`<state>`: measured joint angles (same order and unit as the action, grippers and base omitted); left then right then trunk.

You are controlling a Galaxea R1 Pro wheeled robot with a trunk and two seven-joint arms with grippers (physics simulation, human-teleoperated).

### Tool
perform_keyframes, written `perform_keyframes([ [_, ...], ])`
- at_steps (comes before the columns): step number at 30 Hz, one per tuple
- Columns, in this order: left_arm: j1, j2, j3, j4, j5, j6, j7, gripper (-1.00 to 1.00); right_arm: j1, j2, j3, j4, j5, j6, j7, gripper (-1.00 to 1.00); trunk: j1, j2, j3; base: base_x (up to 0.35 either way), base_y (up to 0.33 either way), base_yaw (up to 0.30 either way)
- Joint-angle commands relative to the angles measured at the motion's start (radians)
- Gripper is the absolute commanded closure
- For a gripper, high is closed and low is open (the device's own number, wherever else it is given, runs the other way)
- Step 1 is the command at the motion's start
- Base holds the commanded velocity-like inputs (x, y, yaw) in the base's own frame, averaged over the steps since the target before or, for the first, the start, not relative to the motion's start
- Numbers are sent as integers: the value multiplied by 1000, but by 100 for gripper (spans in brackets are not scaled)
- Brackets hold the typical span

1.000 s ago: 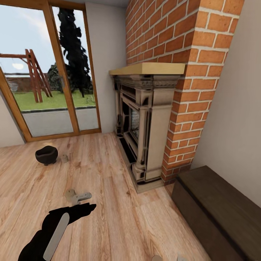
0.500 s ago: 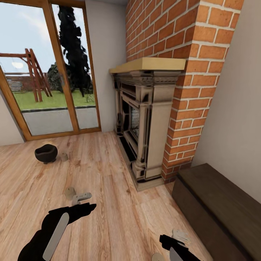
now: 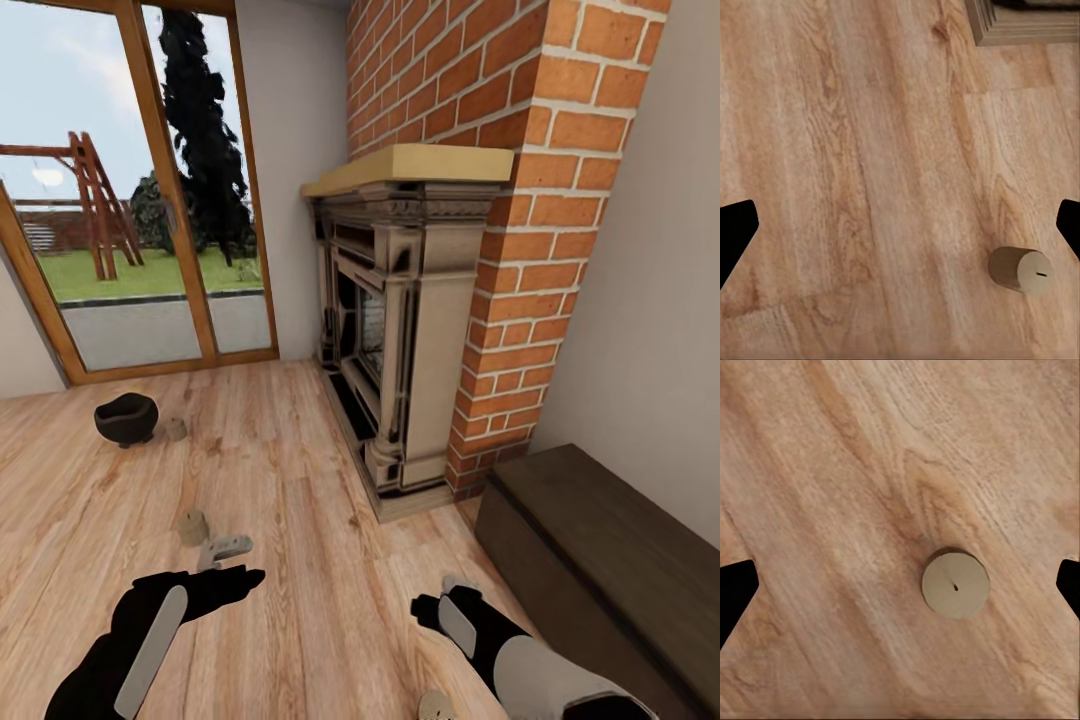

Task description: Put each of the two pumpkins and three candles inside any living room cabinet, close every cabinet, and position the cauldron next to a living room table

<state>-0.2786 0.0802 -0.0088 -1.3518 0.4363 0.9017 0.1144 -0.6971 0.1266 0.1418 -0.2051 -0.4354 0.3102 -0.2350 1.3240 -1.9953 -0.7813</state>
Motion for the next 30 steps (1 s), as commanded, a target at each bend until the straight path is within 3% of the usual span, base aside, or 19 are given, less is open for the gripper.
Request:
perform_keyframes([
  [1, -1, 1, 0, -1, 13, 4, 10, -100, -3, 0, 8, -3, -9, 17, -7, -100, 4, -8, -4, 0, 0, 0],
  [12, -2, 0, 3, -23, 25, 6, 11, -100, -78, 10, 9, -37, -8, 98, -25, -100, 46, -85, -39, 0, 0, 0],
  [16, -2, 0, 3, -25, 25, 8, 12, -100, -82, 9, 10, -30, -8, 126, -56, -100, 61, -113, -51, 0, 0, 0],
  [19, -2, 1, 3, -26, 25, 45, 14, -100, -83, 8, 10, -25, -10, 136, -75, -100, 73, -134, -61, 0, 0, 0],
  [30, -4, 2, -1, -25, 6, 78, 23, -100, -84, 3, 11, -25, -10, 142, -79, -100, 115, -211, -95, 0, 0, 0],
])
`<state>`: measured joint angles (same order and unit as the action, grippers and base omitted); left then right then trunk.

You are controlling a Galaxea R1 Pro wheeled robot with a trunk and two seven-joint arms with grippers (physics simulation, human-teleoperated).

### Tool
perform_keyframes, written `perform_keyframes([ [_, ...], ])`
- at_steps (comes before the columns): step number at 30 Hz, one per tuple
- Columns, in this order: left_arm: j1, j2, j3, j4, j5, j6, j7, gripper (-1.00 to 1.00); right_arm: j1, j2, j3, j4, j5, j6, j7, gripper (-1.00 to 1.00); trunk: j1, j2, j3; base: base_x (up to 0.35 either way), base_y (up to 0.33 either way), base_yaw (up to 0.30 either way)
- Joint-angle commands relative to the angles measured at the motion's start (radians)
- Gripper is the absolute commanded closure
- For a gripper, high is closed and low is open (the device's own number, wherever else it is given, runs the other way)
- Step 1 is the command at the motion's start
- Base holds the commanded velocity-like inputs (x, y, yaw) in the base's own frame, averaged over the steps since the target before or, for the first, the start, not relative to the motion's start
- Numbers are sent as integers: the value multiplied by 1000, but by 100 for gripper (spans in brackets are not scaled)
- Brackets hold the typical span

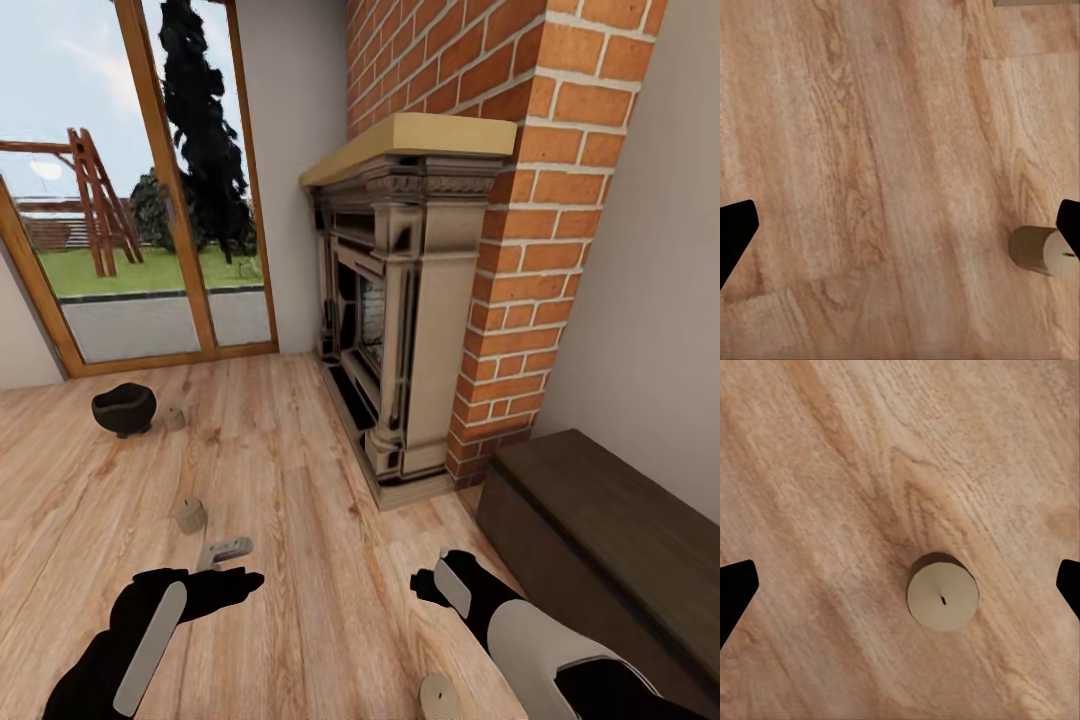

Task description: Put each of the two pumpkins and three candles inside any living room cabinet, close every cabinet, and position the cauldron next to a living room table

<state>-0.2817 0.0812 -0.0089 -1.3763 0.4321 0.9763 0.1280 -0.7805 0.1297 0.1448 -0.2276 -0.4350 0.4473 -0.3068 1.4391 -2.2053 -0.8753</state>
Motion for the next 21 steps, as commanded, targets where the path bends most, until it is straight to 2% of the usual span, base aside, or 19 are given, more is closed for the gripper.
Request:
perform_keyframes([
  [1, -1, 0, -2, -1, 9, 4, 10, -100, 0, -1, 9, -2, -11, 5, -7, -100, 4, -8, -4, 0, 0, 0],
  [7, -1, -4, -3, -1, -30, 4, 11, -100, 0, 1, 9, -2, -10, 8, -4, -100, 27, -50, -23, 0, 0, 0],
  [10, -2, -6, -3, 1, -84, 4, 18, -100, 0, 2, 10, -2, -10, 38, -4, -100, 38, -71, -32, 0, 0, 0],
  [12, -2, -12, -5, 2, -105, 4, 36, -100, 0, 2, 10, -2, -10, 60, -5, -100, 46, -85, -39, 0, 0, 0],
  [14, -2, -27, -8, 3, -116, 4, 57, -100, 0, 2, 10, -2, -10, 73, -6, -100, 54, -99, -45, 0, 0, 0],
  [16, -1, -72, -15, 7, -127, 4, 105, -100, 0, 2, 9, -1, -11, 85, -15, -100, 61, -113, -51, 0, 0, 0],
  [18, -1, -88, -29, 7, -129, 4, 136, -100, 0, 3, 9, -2, -11, 87, -37, -100, 69, -127, -57, 0, 0, 0],
  [21, -1, -97, -49, 8, -128, 4, 165, -100, 0, 4, 9, -3, -11, 86, -73, -100, 80, -148, -67, 0, 0, 0],
])
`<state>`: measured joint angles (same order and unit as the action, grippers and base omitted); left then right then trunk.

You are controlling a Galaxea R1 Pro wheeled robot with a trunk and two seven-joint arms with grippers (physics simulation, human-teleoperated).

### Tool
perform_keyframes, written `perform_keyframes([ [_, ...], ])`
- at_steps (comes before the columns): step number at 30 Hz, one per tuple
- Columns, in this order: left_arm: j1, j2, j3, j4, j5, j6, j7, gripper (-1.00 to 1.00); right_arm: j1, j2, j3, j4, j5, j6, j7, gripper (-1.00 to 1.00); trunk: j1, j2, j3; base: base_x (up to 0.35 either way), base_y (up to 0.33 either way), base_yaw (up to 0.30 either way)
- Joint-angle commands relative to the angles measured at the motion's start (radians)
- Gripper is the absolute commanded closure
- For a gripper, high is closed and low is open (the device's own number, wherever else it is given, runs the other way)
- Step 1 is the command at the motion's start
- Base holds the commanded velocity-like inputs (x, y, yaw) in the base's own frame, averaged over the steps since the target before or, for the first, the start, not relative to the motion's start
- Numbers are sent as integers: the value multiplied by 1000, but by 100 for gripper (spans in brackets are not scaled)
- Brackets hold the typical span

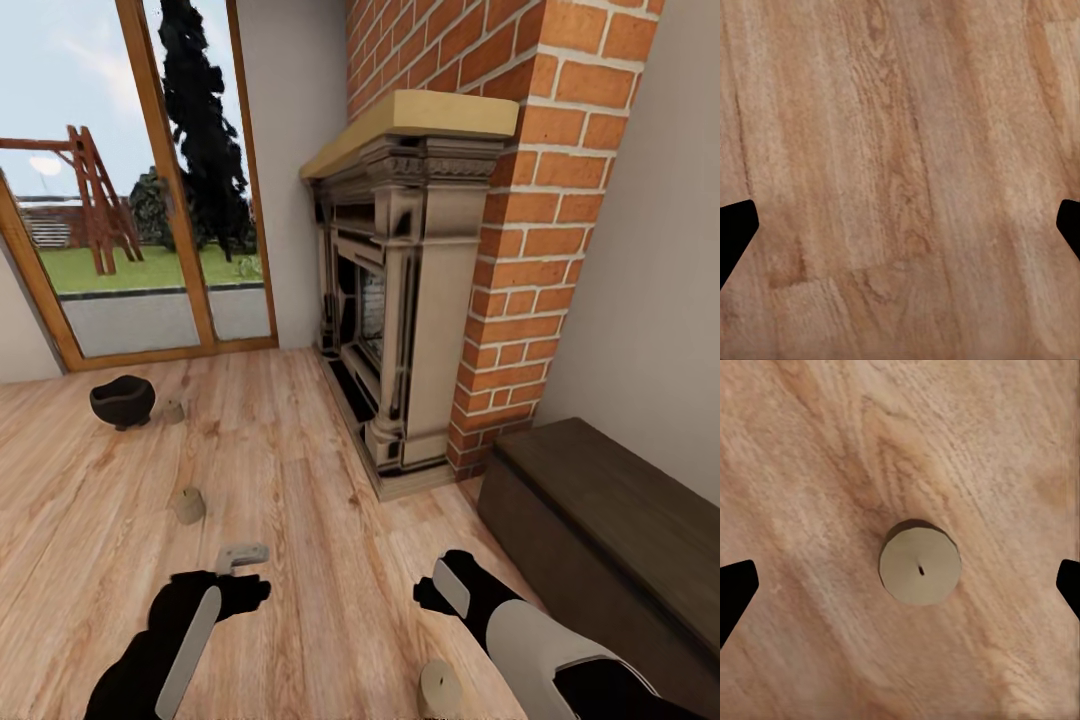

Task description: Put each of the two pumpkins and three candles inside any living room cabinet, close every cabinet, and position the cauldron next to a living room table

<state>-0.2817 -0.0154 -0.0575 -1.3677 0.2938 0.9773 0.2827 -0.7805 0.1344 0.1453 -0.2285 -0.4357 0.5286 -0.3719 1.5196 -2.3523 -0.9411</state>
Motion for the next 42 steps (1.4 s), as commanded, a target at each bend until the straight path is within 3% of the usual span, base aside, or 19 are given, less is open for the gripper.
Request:
perform_keyframes([
  [1, -1, -1, -2, -1, 10, 3, 12, -100, 0, 0, 8, -2, -11, 4, -11, -100, 4, -8, -4, 0, 0, 0],
  [21, -1, -3, -9, -2, 18, 3, 21, -100, 0, 1, 10, -15, -9, -36, -10, -100, 80, -148, -67, 0, 0, 0],
  [42, -1, -3, -10, -2, 18, 3, 19, -100, 0, 0, 8, -11, -10, -50, -7, -100, 90, -153, -148, 0, 0, 0],
])
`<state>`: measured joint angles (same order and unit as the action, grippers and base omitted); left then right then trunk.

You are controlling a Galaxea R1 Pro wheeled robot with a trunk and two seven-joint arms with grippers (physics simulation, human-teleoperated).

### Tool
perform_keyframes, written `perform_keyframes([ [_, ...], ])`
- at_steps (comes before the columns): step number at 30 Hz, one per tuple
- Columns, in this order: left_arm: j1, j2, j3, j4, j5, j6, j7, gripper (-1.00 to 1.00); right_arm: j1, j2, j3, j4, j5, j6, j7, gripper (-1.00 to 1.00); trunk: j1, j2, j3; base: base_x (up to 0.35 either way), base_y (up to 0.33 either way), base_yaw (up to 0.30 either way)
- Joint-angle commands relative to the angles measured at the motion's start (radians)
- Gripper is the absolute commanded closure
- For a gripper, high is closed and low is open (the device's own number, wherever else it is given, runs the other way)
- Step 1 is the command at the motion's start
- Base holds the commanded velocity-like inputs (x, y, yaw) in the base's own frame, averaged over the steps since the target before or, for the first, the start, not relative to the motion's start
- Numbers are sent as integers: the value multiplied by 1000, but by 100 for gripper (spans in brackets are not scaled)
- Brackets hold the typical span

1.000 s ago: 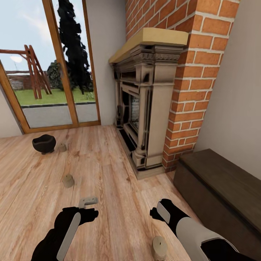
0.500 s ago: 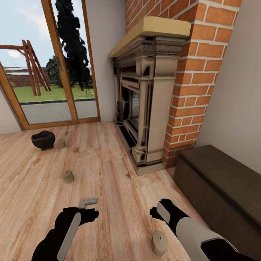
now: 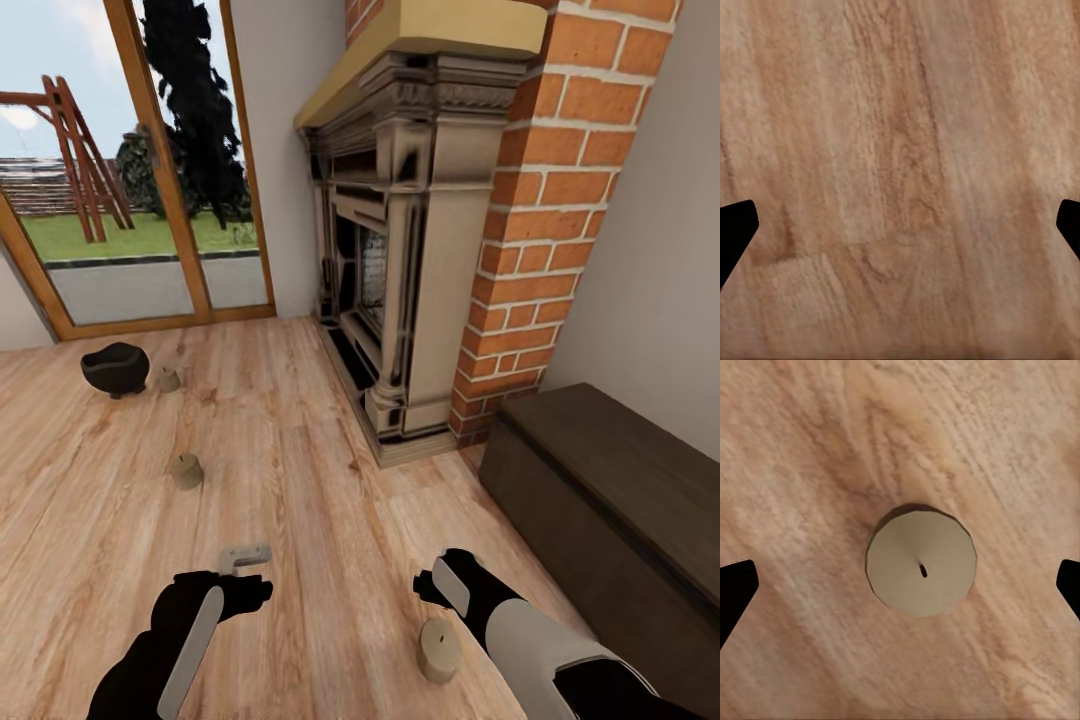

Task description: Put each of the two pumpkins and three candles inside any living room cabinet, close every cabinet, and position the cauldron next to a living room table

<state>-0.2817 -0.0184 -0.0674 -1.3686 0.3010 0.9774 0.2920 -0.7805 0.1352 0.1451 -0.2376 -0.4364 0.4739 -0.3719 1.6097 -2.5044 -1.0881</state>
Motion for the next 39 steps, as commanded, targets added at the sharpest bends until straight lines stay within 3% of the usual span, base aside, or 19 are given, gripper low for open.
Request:
perform_keyframes([
  [1, -1, 0, -1, -1, 10, 3, 10, -100, 0, 0, 8, -2, -9, 5, -7, -100, 0, -1, -5, 0, 0, 0],
  [10, -1, 1, 2, -9, 14, 3, 1, -100, 0, 0, 8, -2, -10, 4, -7, -100, 4, -3, -40, 0, 0, 0],
  [13, 5, 12, 8, -93, 45, 12, -32, -100, 0, 0, 8, -2, -10, 5, -7, -100, 6, -3, -51, 0, 0, 0],
  [15, 10, 44, 16, -149, 146, 18, -104, -100, 0, 0, 8, -2, -10, 4, -7, -100, 6, -4, -59, 0, 0, 0],
  [17, 13, 102, 20, -167, 261, 20, -163, -100, 0, 0, 9, -2, -10, 4, -7, -100, 7, -4, -67, 0, 0, 0],
  [19, 14, 179, 19, -173, 413, 21, -229, -100, 0, 0, 8, -2, -10, 4, -7, -100, 8, -5, -75, 0, 0, 0],
  [20, 14, 239, 15, -175, 537, 21, -272, -100, 0, 0, 9, -2, -10, 4, -7, -100, 9, -5, -78, 0, 0, 0],
  [21, 15, 276, 12, -175, 617, 21, -296, -100, 0, 0, 8, -2, -10, 4, -6, -100, 9, -5, -82, 0, 0, 0],
  [22, 15, 311, 11, -175, 693, 21, -317, -100, 0, 0, 8, -2, -10, 4, -7, -100, 9, -5, -82, 0, 0, 0],
  [23, 15, 327, 10, -174, 727, 21, -326, -100, 0, 0, 9, -2, -10, 4, -7, -100, 9, -5, -82, 0, 0, 0],
  [24, 16, 369, 8, -170, 814, 21, -348, -100, 0, 0, 9, -2, -10, 4, -7, -100, 9, -5, -82, 0, 0, 0],
  [28, 16, 439, 6, -165, 930, 21, -386, -100, 0, 0, 9, -2, -10, 3, -6, -100, 9, -5, -82, 0, 0, 0],
  [29, 16, 445, 5, -165, 945, 21, -401, -100, 0, 0, 9, -2, -10, 3, -6, -100, 9, -5, -82, 0, 0, 0],
  [33, 16, 451, -35, -164, 967, 20, -461, -100, 0, 0, 9, -2, -10, 3, -6, -100, 9, -5, -82, 0, 0, 0],
  [39, 18, 446, -113, -165, 974, 19, -485, -100, 0, 0, 10, -2, -10, 3, -5, -100, 9, -5, -82, 27, 11, 0],
])
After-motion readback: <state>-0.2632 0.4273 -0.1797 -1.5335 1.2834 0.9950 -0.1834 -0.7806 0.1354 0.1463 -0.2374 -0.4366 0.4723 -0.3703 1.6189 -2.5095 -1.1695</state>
